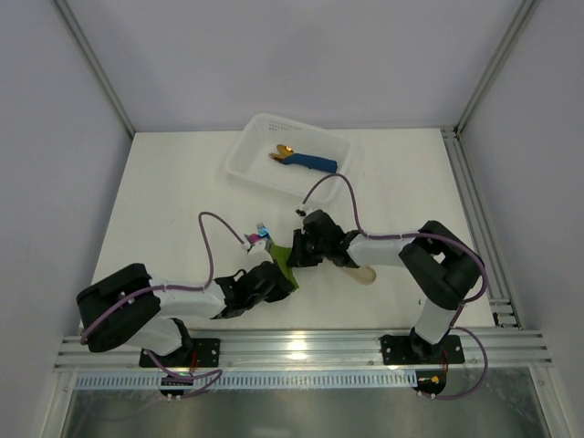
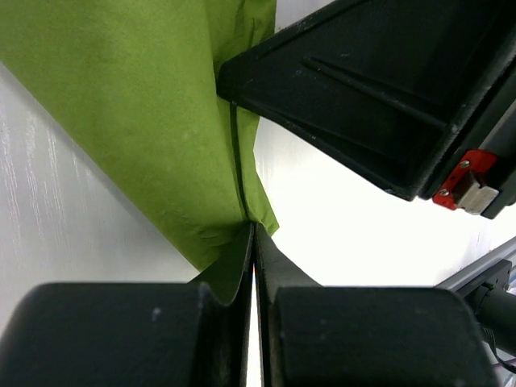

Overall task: Place the utensils on the paper napkin and roll it up
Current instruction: Roll the napkin at the center of the board.

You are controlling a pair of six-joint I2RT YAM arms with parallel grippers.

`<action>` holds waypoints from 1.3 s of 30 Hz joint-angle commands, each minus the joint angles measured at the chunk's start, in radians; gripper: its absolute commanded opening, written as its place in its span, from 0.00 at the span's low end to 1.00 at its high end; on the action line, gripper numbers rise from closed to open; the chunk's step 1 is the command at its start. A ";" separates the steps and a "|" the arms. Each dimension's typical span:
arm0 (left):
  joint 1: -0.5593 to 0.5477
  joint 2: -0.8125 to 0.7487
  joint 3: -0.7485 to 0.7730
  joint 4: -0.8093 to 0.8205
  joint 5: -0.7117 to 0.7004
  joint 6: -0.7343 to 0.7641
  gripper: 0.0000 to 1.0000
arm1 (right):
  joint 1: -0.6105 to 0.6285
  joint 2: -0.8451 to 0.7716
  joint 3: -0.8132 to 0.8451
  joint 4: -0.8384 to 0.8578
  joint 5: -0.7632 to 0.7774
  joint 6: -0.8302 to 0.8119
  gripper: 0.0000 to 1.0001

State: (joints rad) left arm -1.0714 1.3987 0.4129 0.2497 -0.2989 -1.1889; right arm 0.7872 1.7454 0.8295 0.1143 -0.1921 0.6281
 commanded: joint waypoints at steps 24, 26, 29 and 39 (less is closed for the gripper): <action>-0.015 0.010 -0.005 -0.211 -0.005 0.006 0.00 | 0.061 -0.012 0.092 -0.232 0.154 -0.133 0.04; -0.015 0.000 -0.005 -0.224 -0.008 0.008 0.00 | 0.063 -0.006 0.088 -0.234 0.154 -0.134 0.04; -0.013 -0.015 -0.002 -0.236 -0.014 0.009 0.00 | 0.063 0.002 0.089 -0.235 0.152 -0.131 0.04; -0.013 -0.014 0.015 -0.259 0.001 0.028 0.00 | 0.070 0.040 0.118 -0.269 0.246 -0.149 0.04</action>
State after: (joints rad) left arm -1.0782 1.3594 0.4404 0.1196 -0.3069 -1.1931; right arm 0.8604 1.7397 0.9222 -0.1066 -0.0711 0.5064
